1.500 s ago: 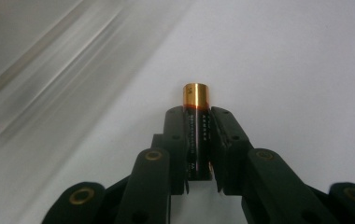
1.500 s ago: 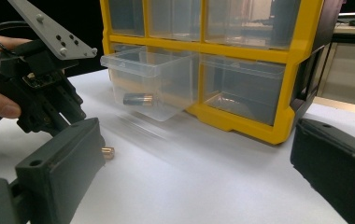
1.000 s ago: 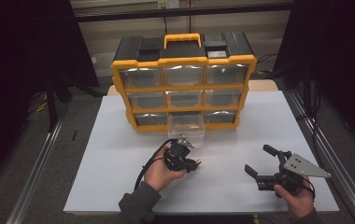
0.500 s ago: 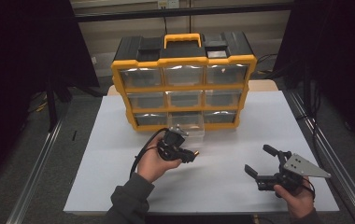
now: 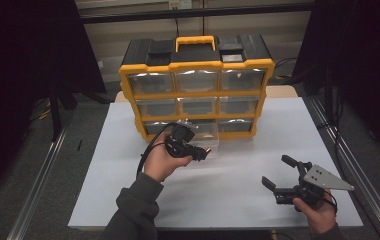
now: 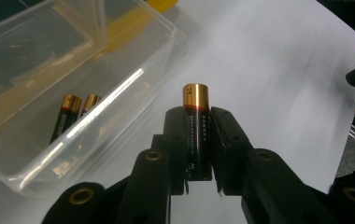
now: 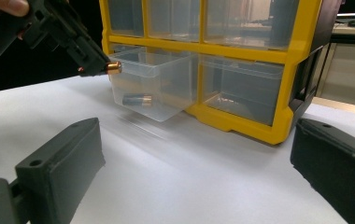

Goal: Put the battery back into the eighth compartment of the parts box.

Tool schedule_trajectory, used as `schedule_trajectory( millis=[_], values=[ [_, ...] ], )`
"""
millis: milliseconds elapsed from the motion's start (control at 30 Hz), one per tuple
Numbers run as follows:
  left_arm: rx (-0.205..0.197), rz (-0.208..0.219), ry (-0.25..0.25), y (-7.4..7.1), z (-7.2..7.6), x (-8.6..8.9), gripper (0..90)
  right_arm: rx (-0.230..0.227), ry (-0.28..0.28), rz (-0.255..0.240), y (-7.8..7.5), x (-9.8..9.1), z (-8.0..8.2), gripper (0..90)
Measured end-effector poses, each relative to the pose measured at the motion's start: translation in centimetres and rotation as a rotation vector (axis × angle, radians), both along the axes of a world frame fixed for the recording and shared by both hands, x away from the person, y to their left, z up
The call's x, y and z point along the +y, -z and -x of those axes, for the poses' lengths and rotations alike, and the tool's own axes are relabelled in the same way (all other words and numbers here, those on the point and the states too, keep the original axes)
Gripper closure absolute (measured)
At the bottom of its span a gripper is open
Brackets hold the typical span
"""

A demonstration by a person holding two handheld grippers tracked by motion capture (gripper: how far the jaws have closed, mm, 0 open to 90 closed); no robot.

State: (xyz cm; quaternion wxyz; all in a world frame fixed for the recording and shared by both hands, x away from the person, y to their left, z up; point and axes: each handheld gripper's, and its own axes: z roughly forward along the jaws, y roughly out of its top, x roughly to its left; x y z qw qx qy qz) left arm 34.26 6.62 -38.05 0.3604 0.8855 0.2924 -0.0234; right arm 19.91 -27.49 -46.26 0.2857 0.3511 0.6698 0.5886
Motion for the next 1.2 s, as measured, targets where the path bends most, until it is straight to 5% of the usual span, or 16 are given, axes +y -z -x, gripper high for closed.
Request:
schedule_trajectory(
  millis=[600, 867, 1200],
  values=[
    [-0.021, 0.031, -0.092, -1.9, -2.4, -0.8, 77.4, 0.001, -0.006, -0.002, 0.0, 0.0, 0.0, 2.0],
    [-0.043, 0.017, -0.155, -1.2, -4.0, -1.1, 77.4, 0.001, 0.005, -0.010, 0.0, -0.1, 0.0, 2.0],
    [-0.057, -0.002, -0.158, -0.4, -5.0, -1.8, 77.4, 0.001, 0.003, -0.010, 0.0, 0.0, -0.1, 2.0]
  ],
)
